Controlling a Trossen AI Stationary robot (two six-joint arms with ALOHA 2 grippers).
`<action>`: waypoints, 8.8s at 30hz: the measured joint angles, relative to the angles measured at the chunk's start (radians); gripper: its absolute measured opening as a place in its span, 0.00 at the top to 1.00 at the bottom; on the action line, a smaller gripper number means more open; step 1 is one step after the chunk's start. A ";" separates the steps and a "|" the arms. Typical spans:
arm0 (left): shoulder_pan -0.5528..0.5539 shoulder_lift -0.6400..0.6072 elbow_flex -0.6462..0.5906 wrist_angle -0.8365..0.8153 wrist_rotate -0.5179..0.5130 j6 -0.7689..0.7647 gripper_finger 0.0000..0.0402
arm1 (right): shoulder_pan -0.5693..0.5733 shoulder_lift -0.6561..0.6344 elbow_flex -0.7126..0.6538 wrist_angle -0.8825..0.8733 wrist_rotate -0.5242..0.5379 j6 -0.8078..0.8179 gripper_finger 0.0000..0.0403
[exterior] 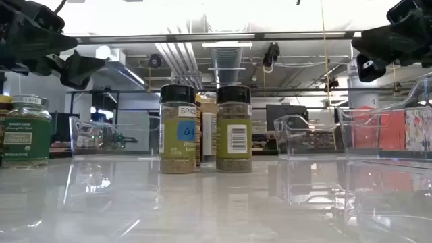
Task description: Sort spices by type
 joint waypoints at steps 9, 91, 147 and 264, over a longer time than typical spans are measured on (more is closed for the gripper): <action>0.000 0.000 0.000 0.000 0.000 0.000 0.30 | 0.000 0.000 0.000 0.000 0.000 0.000 0.77; 0.001 0.045 0.028 0.919 -0.077 -0.442 0.30 | 0.000 0.002 0.000 0.003 0.005 0.000 0.79; 0.001 1.245 1.092 -1.401 -0.072 -0.266 0.30 | 0.000 0.002 0.000 0.002 0.004 0.000 0.85; -0.837 1.595 1.407 -1.278 0.282 -0.816 0.53 | 0.122 0.723 0.534 0.426 0.347 0.300 0.86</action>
